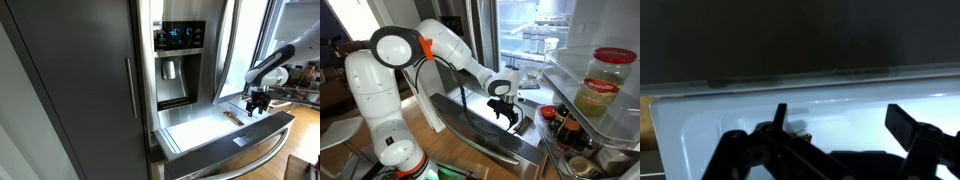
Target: Take a packet out of the freezer drawer and put it in the refrigerator then close the drawer
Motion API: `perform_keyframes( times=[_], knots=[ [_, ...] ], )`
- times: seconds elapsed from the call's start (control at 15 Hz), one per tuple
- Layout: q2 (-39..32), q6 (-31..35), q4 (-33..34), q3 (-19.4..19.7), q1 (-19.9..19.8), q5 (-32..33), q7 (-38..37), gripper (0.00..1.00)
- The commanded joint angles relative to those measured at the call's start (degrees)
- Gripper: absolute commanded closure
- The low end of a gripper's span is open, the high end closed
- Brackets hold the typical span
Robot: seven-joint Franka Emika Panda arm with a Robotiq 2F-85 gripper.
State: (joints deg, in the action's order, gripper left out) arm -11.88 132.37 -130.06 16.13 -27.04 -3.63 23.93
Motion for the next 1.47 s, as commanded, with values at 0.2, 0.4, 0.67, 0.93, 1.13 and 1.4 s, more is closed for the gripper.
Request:
perform_keyframes(
  times=[0.2,0.4,0.67,0.93,1.13,1.4],
  knots=[
    [12.7,0.0,-14.2,5.4,-0.5,0.1,3.9,0.00],
    [16.3,0.2,-17.7,7.4,0.0,2.0,3.8,0.00],
    [16.5,0.3,-20.5,7.7,0.9,6.1,2.3,0.00],
    [16.1,4.6,-23.7,7.7,1.4,7.2,1.8,0.00],
    [15.2,10.9,-25.6,7.4,2.0,6.9,2.3,0.00],
    [14.1,18.2,-27.6,7.2,2.9,5.4,3.5,0.00]
  ],
)
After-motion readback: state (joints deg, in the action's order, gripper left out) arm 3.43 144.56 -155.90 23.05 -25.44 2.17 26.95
